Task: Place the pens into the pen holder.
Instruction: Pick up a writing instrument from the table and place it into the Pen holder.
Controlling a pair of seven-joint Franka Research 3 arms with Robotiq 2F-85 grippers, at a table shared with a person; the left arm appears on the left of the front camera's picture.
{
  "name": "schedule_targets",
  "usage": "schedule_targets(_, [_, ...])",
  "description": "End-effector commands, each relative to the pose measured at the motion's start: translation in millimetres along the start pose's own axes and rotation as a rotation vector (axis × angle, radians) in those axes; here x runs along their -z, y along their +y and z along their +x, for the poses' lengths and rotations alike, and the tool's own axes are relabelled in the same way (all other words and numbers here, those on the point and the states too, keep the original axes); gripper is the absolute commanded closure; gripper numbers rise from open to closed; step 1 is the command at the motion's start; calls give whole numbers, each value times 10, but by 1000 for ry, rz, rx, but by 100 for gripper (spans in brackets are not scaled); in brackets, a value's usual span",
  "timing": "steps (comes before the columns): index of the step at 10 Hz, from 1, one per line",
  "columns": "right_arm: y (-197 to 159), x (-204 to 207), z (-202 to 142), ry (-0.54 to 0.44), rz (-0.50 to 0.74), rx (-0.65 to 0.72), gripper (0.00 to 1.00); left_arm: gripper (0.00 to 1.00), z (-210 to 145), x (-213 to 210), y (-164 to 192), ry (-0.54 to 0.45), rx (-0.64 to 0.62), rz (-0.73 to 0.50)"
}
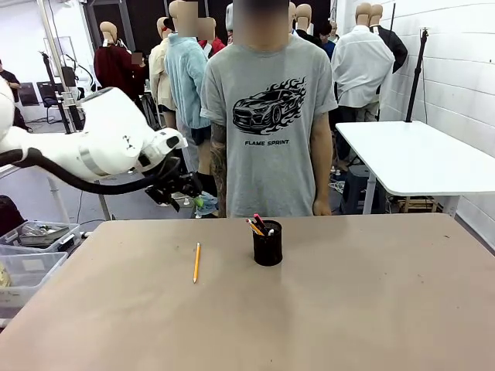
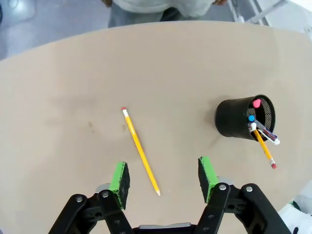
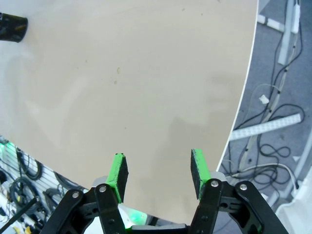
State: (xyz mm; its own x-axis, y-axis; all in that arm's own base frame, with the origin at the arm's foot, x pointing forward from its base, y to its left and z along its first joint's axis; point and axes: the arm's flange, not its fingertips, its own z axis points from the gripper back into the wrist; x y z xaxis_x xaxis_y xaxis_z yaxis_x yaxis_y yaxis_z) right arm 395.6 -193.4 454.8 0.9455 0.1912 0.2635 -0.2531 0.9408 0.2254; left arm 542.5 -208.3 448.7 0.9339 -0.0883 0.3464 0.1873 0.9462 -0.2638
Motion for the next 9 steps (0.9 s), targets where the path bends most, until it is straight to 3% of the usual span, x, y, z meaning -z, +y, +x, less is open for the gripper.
schedule_targets(1, [7,40,-16,-14,11,-10,34,26,79,387,-121,130,-30,135])
schedule_targets(3, [7,40,-16,-14,11,-10,34,26,21,741,-211,174,19,210])
schedule_targets(6, [7,40,-16,-14,11,-10,34,26,-117,996,-231,196,30,185])
schedule_targets(7, [7,40,-16,-14,11,-10,34,26,-117,973,-234,177,89,31])
schedule_targets(8, [7,40,-16,-14,11,-10,34,26,-181,1011,-189,196,41,183])
schedule_targets(9, [7,40,-16,-14,11,-10,34,26,-181,1011,-189,196,41,183])
